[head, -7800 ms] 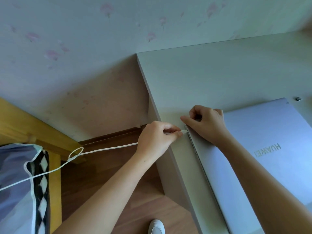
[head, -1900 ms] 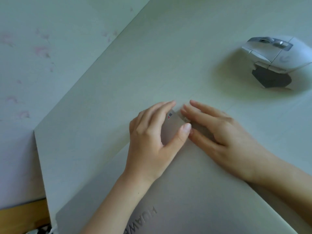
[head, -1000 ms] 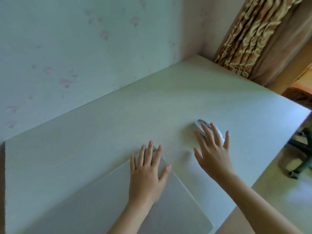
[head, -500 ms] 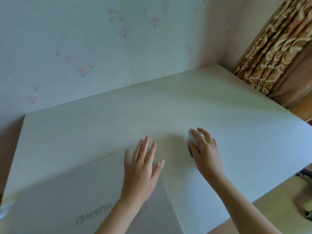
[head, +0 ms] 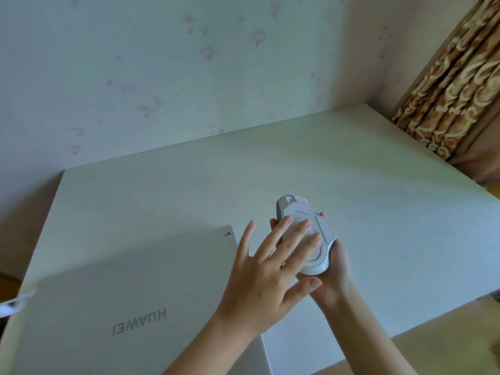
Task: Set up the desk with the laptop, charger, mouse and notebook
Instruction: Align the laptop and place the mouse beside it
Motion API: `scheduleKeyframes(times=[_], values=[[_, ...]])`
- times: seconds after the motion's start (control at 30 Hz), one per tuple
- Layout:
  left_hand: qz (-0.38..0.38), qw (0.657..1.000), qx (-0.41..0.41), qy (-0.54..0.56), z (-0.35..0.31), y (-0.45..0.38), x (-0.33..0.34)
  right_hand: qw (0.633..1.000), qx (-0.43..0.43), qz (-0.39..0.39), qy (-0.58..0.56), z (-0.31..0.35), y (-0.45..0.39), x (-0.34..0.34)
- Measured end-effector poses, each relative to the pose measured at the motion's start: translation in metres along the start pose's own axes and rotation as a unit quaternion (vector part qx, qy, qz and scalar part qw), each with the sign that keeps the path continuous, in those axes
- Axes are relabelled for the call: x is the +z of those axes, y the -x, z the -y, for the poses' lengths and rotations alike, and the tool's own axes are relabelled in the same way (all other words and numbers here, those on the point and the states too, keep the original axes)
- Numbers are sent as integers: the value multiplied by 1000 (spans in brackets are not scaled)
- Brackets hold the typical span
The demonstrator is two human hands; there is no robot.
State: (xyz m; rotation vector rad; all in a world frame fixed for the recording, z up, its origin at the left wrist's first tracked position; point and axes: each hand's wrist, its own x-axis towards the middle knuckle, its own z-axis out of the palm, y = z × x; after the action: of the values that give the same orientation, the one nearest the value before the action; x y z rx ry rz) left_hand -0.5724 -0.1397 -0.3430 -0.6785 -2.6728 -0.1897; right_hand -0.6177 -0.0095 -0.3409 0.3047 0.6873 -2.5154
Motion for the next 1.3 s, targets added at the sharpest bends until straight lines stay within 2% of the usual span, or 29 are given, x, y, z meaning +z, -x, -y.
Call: scheduleKeyframes(times=[0.23,0.3,0.37,0.47,0.53,0.57,0.67,0.7,0.8,0.87,1.03,1.3], values=[[34,998,-46,-36,13,-14,1,999,-18,14,22,-10,-1,-1],[60,995,-66,-39,16,-14,0,995,-45,-11,93,-10,0,-1],[81,992,-89,-47,21,-8,-1,961,-122,-70,238,-12,-1,-4],[96,987,-116,-55,30,6,-1,851,-245,-122,448,-16,-3,-9],[101,985,-131,-58,35,15,1,768,-290,-136,554,-20,-5,-14],[103,984,-136,-59,37,20,3,715,-307,-150,610,-22,-5,-16],[111,982,-143,-60,39,34,13,515,-346,-187,761,-32,-9,-23],[116,981,-144,-60,39,38,17,466,-354,-187,789,-36,-11,-25],[124,978,-154,-61,39,50,29,375,-344,-173,844,-47,-18,-34],[118,976,-170,-62,38,55,35,352,-336,-168,857,-52,-21,-40],[84,971,-208,-82,35,58,42,380,-321,-181,848,-62,-25,-44],[71,968,-236,-58,36,60,50,375,-346,-184,840,-74,-28,-45]])
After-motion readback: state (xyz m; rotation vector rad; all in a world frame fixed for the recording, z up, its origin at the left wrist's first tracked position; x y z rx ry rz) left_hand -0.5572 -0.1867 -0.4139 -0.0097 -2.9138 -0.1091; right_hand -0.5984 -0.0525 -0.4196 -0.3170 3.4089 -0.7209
